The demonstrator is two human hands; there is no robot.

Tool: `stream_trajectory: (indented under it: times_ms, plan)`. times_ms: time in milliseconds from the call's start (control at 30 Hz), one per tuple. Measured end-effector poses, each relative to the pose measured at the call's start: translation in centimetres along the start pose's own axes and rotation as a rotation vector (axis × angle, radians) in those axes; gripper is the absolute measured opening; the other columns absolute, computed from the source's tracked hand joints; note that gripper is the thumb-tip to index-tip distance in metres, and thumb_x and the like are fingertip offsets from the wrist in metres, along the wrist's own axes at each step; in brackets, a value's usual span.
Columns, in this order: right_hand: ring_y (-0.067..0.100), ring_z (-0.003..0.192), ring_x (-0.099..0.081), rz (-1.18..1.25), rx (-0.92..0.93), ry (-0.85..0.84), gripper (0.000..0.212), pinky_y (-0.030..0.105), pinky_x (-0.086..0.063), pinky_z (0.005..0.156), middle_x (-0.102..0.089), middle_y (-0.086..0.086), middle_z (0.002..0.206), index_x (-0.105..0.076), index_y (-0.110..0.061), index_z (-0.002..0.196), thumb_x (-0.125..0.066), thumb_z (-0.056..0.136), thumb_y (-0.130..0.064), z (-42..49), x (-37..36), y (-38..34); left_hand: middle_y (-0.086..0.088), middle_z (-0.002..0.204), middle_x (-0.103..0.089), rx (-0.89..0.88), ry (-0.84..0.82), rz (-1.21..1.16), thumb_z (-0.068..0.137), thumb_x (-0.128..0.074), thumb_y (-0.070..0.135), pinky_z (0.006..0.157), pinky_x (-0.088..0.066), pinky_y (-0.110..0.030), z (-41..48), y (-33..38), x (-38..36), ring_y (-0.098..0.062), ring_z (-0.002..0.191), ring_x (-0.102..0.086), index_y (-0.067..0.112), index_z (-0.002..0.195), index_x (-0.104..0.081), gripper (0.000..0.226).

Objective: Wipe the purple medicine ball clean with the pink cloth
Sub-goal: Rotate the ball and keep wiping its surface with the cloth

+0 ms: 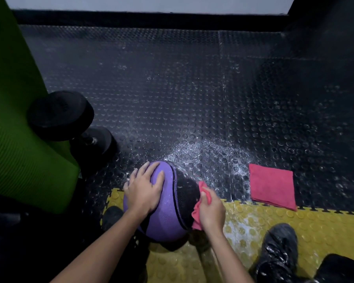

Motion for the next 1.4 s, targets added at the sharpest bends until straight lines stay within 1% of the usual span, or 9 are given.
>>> stream_trajectory:
  times_ms: [200, 300, 467, 533, 700, 900, 1100, 1233, 1400]
  plan:
    - [0.010, 0.091, -0.047, -0.144, 0.642, 0.105, 0.029, 0.016, -0.034, 0.079, -0.065, -0.011, 0.101, -0.067, -0.024, 0.102, -0.044, 0.085, -0.029, -4.8, -1.4, -9.6, 0.013, 0.149, -0.035, 0.025, 0.024, 0.027, 0.079, -0.023, 0.059, 0.111, -0.024, -0.047, -0.5, -0.7, 0.0, -0.020, 0.139, -0.027, 0.041, 0.137, -0.043, 0.064]
    - [0.009, 0.092, -0.049, -0.064, 0.519, 0.120, 0.032, 0.020, -0.039, 0.076, -0.066, -0.008, 0.104, -0.067, -0.021, 0.104, -0.042, 0.088, -0.033, -3.4, -0.6, -7.5, 0.014, 0.149, -0.034, 0.018, 0.009, 0.014, 0.078, -0.023, 0.060, 0.111, -0.023, -0.046, -0.7, -0.4, 0.0, -0.020, 0.139, -0.026, 0.041, 0.137, -0.042, 0.064]
    - [0.024, 0.096, -0.059, 0.012, -0.089, 0.004, 0.022, 0.028, -0.042, 0.079, -0.066, 0.003, 0.109, -0.063, -0.023, 0.109, -0.048, 0.093, -0.023, -0.3, 0.5, 0.4, 0.015, 0.150, -0.033, -0.020, -0.024, 0.035, 0.079, -0.022, 0.060, 0.113, -0.020, -0.047, -0.4, 0.6, -0.1, -0.019, 0.140, -0.024, 0.042, 0.136, -0.041, 0.063]
    - [0.025, 0.099, -0.058, -0.021, -0.041, 0.038, 0.022, 0.027, -0.040, 0.081, -0.065, 0.002, 0.110, -0.064, -0.022, 0.109, -0.050, 0.091, -0.019, -1.0, 0.7, -0.9, 0.015, 0.150, -0.033, -0.038, -0.028, 0.060, 0.079, -0.022, 0.060, 0.113, -0.019, -0.047, -0.4, 1.0, -0.2, -0.019, 0.140, -0.023, 0.043, 0.136, -0.041, 0.063]
    - [0.019, 0.099, -0.050, -0.196, 0.453, 0.050, 0.023, 0.021, -0.033, 0.081, -0.063, -0.009, 0.112, -0.066, -0.026, 0.107, -0.055, 0.088, -0.019, -3.4, -0.7, -8.9, 0.014, 0.151, -0.031, -0.021, -0.018, 0.087, 0.078, -0.021, 0.060, 0.112, -0.020, -0.047, -0.9, 0.7, -0.2, -0.020, 0.140, -0.023, 0.043, 0.138, -0.039, 0.064]
    - [0.019, 0.089, -0.056, -0.245, 0.141, -0.157, 0.021, 0.022, -0.041, 0.070, -0.066, -0.001, 0.109, -0.063, -0.033, 0.108, -0.051, 0.092, -0.027, 2.5, -1.0, -8.6, 0.015, 0.151, -0.031, -0.047, -0.056, 0.105, 0.086, -0.028, 0.061, 0.113, -0.017, -0.049, -1.1, 2.0, -1.0, -0.021, 0.140, -0.021, 0.044, 0.137, -0.040, 0.055]
    - [0.021, 0.102, -0.047, -0.238, 0.418, -0.002, 0.026, 0.025, -0.036, 0.084, -0.062, -0.008, 0.114, -0.065, -0.028, 0.109, -0.054, 0.088, -0.018, -3.3, 0.1, -9.0, 0.016, 0.149, -0.034, -0.031, -0.049, 0.090, 0.091, -0.041, 0.055, 0.112, -0.019, -0.049, 0.1, 2.4, -0.8, -0.019, 0.139, -0.024, 0.044, 0.134, -0.044, 0.044]
    - [0.021, 0.101, -0.051, -0.257, 0.251, -0.086, 0.022, 0.026, -0.039, 0.077, -0.063, -0.007, 0.112, -0.064, -0.033, 0.106, -0.051, 0.091, -0.024, 0.5, -0.7, -8.6, 0.016, 0.148, -0.035, -0.065, -0.037, 0.111, 0.081, -0.027, 0.063, 0.112, -0.019, -0.049, -0.8, 2.5, -0.8, -0.020, 0.138, -0.026, 0.043, 0.134, -0.044, 0.059]
    - [0.018, 0.079, -0.052, -0.303, 0.089, -0.236, 0.020, 0.021, -0.037, 0.065, -0.067, -0.002, 0.108, -0.065, -0.035, 0.105, -0.053, 0.091, -0.026, 3.9, -0.8, -8.7, 0.018, 0.148, -0.035, -0.128, -0.022, 0.178, 0.069, -0.008, 0.070, 0.111, -0.020, -0.048, -1.5, 3.4, -1.4, -0.019, 0.138, -0.026, 0.046, 0.133, -0.043, 0.077]
Point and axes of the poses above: each hand's wrist, its own z-axis towards the middle knuckle, its own x-axis out of the back of the hand, y = z × x, the point moved 9 cm from there along z, towards the middle knuckle
